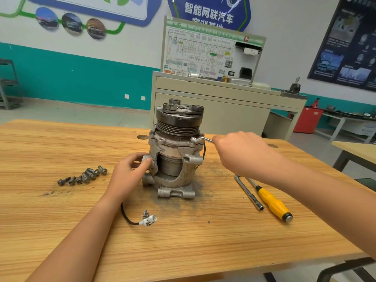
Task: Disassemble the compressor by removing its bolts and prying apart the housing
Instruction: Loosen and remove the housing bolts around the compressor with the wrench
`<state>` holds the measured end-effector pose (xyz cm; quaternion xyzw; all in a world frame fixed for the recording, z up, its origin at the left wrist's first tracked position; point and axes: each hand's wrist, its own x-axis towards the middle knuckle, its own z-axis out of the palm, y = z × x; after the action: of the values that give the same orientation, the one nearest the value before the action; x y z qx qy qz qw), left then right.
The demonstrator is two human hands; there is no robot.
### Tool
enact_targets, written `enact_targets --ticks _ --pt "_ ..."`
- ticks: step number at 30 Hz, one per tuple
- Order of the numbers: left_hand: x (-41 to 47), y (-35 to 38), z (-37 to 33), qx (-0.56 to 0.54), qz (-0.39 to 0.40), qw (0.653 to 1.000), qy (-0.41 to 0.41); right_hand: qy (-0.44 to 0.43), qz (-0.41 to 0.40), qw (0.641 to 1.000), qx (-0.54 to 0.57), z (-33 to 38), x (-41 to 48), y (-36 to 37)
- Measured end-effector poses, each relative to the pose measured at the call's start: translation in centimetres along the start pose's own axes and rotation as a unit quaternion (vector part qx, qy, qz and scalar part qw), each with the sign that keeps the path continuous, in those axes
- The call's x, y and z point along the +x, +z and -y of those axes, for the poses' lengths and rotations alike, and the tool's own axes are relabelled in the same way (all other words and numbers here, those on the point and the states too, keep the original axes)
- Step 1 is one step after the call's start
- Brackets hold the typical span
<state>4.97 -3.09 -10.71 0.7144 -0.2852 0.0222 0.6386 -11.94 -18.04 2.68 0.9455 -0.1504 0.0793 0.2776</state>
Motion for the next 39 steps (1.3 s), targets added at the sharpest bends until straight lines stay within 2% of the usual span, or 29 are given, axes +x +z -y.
enact_targets --ticks 4,7,16,21,24,29,32,35,37,39 --pt "0.0 0.0 0.0 -0.006 0.001 1.000 0.007 -0.051 0.029 0.995 -0.085 1.2 0.0 -2.2" --pt "0.0 0.0 0.0 -0.007 0.003 1.000 0.008 -0.058 0.043 0.991 -0.113 2.0 -0.1 -2.5" --pt "0.0 0.0 0.0 -0.006 0.006 1.000 0.010 -0.068 0.018 0.989 -0.133 -0.4 0.5 0.2" --pt "0.1 -0.1 0.0 0.000 0.008 1.000 0.008 -0.042 0.003 0.987 -0.158 -1.4 1.8 0.7" --pt "0.1 -0.1 0.0 -0.001 0.008 1.000 0.009 -0.025 -0.017 0.993 -0.116 -1.5 3.6 1.7" --pt "0.1 -0.2 0.0 0.003 0.014 1.000 0.009 -0.049 -0.094 0.993 -0.059 -1.5 6.8 4.5" --pt "0.1 -0.3 0.0 0.000 0.016 1.000 0.012 -0.044 -0.111 0.992 -0.034 -1.3 7.2 5.1" --pt "0.1 -0.3 -0.1 0.000 0.018 1.000 0.015 0.033 -0.155 0.985 0.065 -1.6 5.6 4.9" --pt "0.1 -0.3 0.0 0.000 0.016 1.000 0.015 0.073 -0.193 0.964 0.165 -1.8 3.7 4.5" --pt "0.1 -0.2 0.0 0.002 0.015 1.000 0.017 0.087 -0.194 0.945 0.248 -1.9 1.7 3.9"
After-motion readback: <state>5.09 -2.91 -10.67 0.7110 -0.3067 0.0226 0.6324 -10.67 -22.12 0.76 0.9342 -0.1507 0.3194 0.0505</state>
